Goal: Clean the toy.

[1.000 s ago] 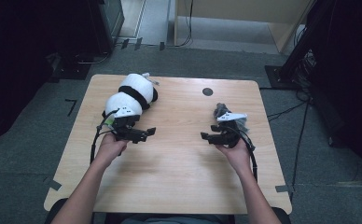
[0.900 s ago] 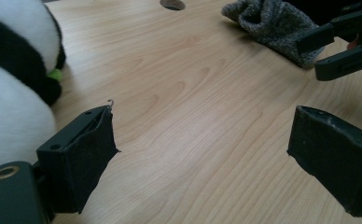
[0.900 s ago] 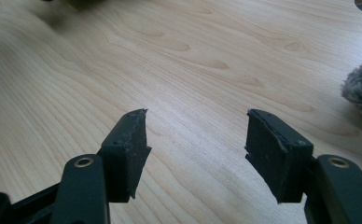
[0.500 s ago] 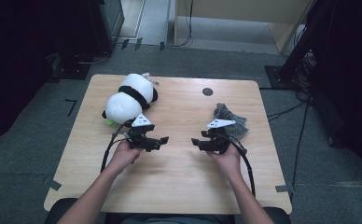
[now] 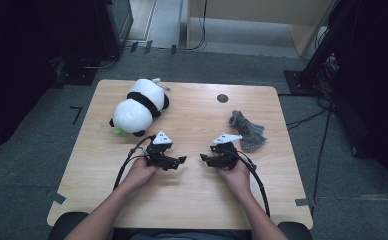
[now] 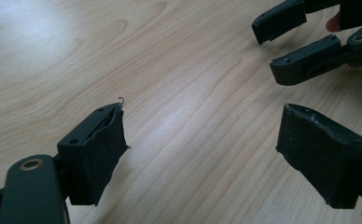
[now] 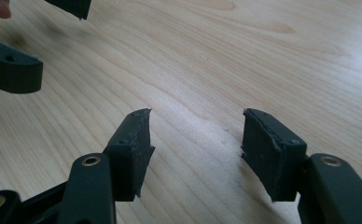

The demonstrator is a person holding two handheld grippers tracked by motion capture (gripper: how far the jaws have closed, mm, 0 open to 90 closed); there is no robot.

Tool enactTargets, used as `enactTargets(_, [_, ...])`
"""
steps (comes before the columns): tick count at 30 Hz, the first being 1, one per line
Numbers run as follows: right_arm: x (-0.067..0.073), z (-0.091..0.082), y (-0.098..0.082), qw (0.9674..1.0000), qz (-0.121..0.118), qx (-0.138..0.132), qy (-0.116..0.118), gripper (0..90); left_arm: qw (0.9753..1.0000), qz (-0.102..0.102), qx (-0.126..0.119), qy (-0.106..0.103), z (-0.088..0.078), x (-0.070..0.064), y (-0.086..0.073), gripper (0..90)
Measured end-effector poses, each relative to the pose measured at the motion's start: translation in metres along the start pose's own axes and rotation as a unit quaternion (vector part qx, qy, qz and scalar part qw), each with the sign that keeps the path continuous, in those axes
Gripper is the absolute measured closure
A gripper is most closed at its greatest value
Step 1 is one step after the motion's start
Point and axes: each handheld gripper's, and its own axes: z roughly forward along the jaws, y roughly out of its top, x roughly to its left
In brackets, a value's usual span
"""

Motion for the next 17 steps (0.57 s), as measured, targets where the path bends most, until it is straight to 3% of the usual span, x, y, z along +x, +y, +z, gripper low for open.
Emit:
enactTargets(8, [0.0059,0.0061,-0.0068,0.9987,-0.033,-0.029,-0.025,37.3,0.9999,0.008,0.012,0.001,0.0065,-0.0002,-0.0037,15.1])
enactTargets(17, [0.0086,0.0072,-0.0069,0.9981,-0.045,-0.024,-0.035,32.0,0.9999,0.008,0.013,0.0,0.0074,0.0011,-0.0048,15.1])
